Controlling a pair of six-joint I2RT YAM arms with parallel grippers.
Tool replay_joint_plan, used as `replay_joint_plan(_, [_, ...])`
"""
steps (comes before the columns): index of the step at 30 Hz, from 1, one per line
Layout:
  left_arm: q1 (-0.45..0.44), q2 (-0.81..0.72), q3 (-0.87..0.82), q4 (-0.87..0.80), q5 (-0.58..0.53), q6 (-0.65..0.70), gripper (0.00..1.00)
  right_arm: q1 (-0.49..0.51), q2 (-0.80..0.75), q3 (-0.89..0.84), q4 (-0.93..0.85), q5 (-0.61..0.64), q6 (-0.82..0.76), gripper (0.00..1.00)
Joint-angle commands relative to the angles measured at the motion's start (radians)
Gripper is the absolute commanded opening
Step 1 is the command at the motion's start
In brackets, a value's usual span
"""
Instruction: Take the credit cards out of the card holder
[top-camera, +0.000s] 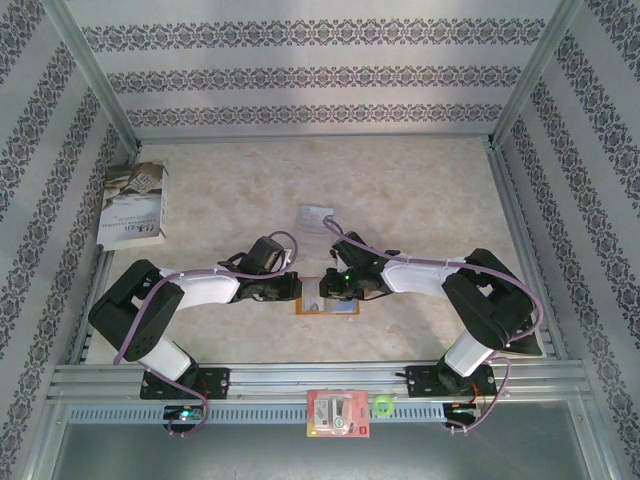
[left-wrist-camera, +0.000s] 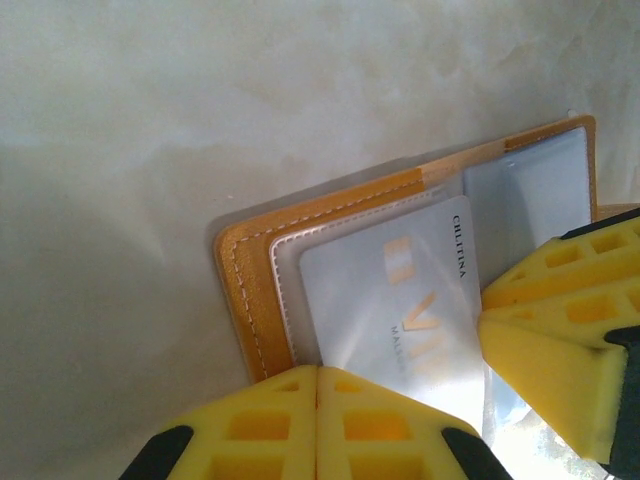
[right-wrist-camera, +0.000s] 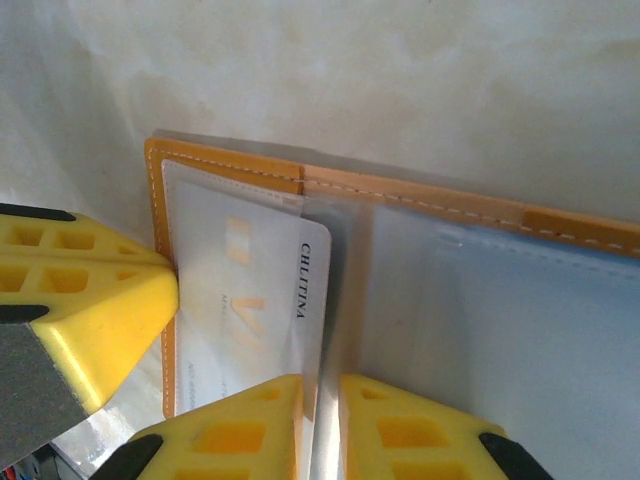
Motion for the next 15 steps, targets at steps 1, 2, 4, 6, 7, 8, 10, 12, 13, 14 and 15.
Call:
replay_joint_plan(1, [-0.009,0.03,0.003,-0.034,-0.01,0.015,0.08,-0.013,0.011,-0.022,0.039,-0.033,0.033,0.18])
replay_joint_plan(2, [-0.009,0.03,0.002,-0.031,-0.01,0.016,0.08,-0.012,0.015,-0.023,0.047,-0.038,0.038,0.18])
replay_joint_plan(4, [-0.009,0.031,0.002,-0.029,-0.007,0.016,0.07,-0.013,0.022,-0.022,0.061,-0.048,0.042,0.18])
replay_joint_plan(6, [-0.009,0.032,0.002,-0.029,-0.005,0.013,0.07,-0.012,0.029,-0.021,0.074,-0.057,0.048,0.18])
replay_joint_plan(7, [-0.01,0.032,0.0,-0.028,-0.005,0.015,0.07,-0.013,0.033,-0.019,0.077,-0.06,0.048,0.18])
replay_joint_plan(8, [-0.01,0.03,0.0,-0.029,-0.005,0.014,0.07,-0.012,0.036,-0.018,0.079,-0.062,0.049,0.17])
replay_joint_plan(10, [-0.009,0.03,0.002,-0.027,-0.003,0.016,0.07,-0.012,0.037,-0.021,0.087,-0.065,0.051,0.15])
replay_joint_plan(12, [-0.01,0.027,0.0,-0.032,-0.006,0.015,0.07,-0.013,0.031,-0.027,0.086,-0.058,0.055,0.06])
replay_joint_plan(13, [-0.008,0.024,-0.001,-0.033,-0.008,0.016,0.07,-0.012,0.023,-0.033,0.087,-0.053,0.054,0.02])
replay_joint_plan(14, [-0.006,0.021,-0.001,-0.036,-0.011,0.016,0.06,-0.014,0.013,-0.041,0.086,-0.044,0.055,0.0])
replay_joint_plan(15, [-0.004,0.018,-0.004,-0.037,-0.015,0.018,0.06,-0.015,-0.001,-0.05,0.086,-0.034,0.059,0.0])
